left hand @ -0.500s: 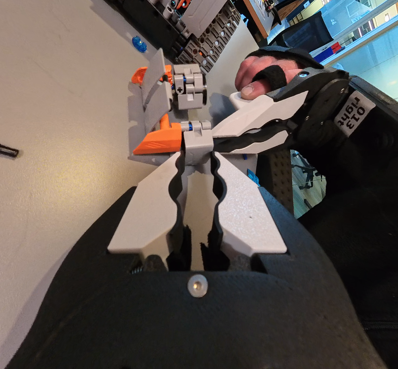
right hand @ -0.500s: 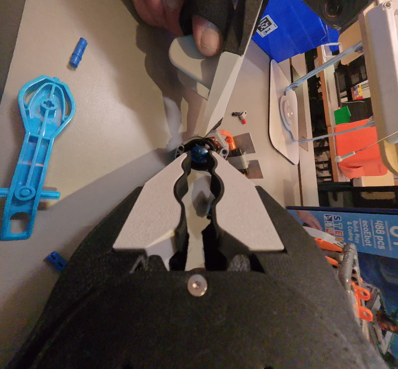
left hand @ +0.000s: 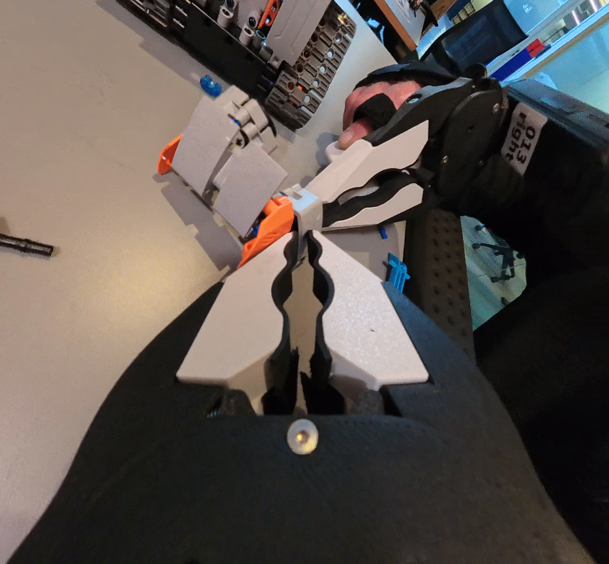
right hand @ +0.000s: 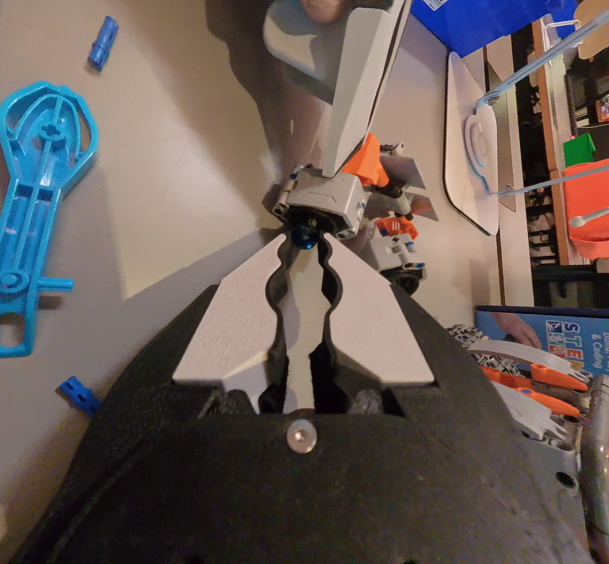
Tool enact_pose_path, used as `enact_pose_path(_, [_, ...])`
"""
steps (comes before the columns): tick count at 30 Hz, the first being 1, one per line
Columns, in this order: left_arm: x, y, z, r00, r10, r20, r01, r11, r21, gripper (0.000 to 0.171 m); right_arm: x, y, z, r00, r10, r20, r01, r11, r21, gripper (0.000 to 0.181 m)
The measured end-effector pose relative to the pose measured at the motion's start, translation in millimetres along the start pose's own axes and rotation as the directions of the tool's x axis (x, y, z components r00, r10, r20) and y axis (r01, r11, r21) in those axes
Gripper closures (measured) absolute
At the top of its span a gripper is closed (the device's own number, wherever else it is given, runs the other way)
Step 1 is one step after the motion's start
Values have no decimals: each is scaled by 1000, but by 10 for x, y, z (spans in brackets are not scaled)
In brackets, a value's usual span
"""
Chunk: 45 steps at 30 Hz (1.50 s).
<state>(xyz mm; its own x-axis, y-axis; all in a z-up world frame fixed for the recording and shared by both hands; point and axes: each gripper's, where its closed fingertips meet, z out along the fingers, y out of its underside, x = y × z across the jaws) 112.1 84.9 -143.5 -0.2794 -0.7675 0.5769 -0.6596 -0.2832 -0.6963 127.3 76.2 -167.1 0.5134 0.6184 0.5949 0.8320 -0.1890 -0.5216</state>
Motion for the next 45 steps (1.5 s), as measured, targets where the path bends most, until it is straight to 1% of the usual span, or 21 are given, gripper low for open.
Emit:
enact_pose_path(2, [23,61,-12,1000,15,-9,-15,999,-35,163,-18,-7,-17,1000,11,21,-11,1000,3,169])
enact_pose_path(6, [52,166,-118,992,124,38,-119,988,-102,148,-33,16,-63,996,62,65,-63,998,9,169])
enact_pose_path(8, [34,208,-214,972,214,94,-201,971,-130,138,-34,23,-78,994,76,77,-77,997,9,168])
enact_pose_path(10, [47,228,-314,914,377,149,-350,919,-179,134,-56,12,-88,991,89,101,-92,996,16,168])
enact_pose_path(11, [61,184,-362,836,514,193,-478,854,-205,133,-63,6,-92,990,89,107,-91,996,18,168])
enact_pose_path(13, [120,111,-373,594,772,227,-705,635,-314,124,-68,-23,-102,990,85,111,-88,996,28,168])
enact_pose_path(14, [117,81,-338,466,856,224,-764,517,-386,116,-63,-33,-104,990,87,108,-90,995,31,168])
enact_pose_path(15, [135,83,-269,367,912,185,-800,411,-438,110,-57,-33,-107,990,92,107,-96,995,31,168])
enact_pose_path(16, [115,75,-201,293,943,159,-808,333,-485,106,-51,-30,-111,989,102,107,-106,994,33,168])
enact_pose_path(17, [65,90,-138,247,961,121,-801,273,-533,104,-46,-25,-119,987,115,110,-120,992,36,168])
enact_pose_path(19, [-28,101,-36,210,975,67,-787,210,-580,102,-34,-44,-142,983,141,120,-148,987,54,168])
enact_pose_path(22, [-117,128,60,258,966,27,-774,224,-592,107,-41,-61,-152,977,164,139,-174,982,68,168])
enact_pose_path(23, [-114,156,81,296,955,6,-773,244,-586,114,-48,-62,-147,974,171,149,-183,981,70,168])
enact_pose_path(25, [-135,147,110,357,934,15,-759,300,-578,116,-64,-58,-137,969,183,167,-197,978,72,169])
enact_pose_path(28, [-153,114,131,401,915,35,-754,352,-555,120,-59,-74,-144,960,212,185,-230,969,86,169])
enact_pose_path(30, [-160,96,144,395,917,63,-766,366,-528,120,-23,-95,-170,951,245,190,-268,958,105,168])
enact_pose_path(33, [-145,48,137,448,884,135,-768,458,-448,121,56,-130,-218,925,318,205,-351,925,145,168])
enact_pose_path(36, [-62,-47,106,536,819,204,-757,573,-314,122,130,-198,-277,884,396,249,-447,872,201,169])
enact_pose_path(39, [66,-157,53,616,752,233,-738,655,-164,122,208,-278,-351,838,457,298,-532,806,259,169])
enact_pose_path(42, [159,-190,48,676,704,217,-708,703,-72,122,266,-331,-401,809,487,329,-579,757,302,169])
enact_pose_path(45, [209,-203,65,717,669,197,-680,733,-12,122,265,-345,-399,802,490,342,-589,744,314,169])
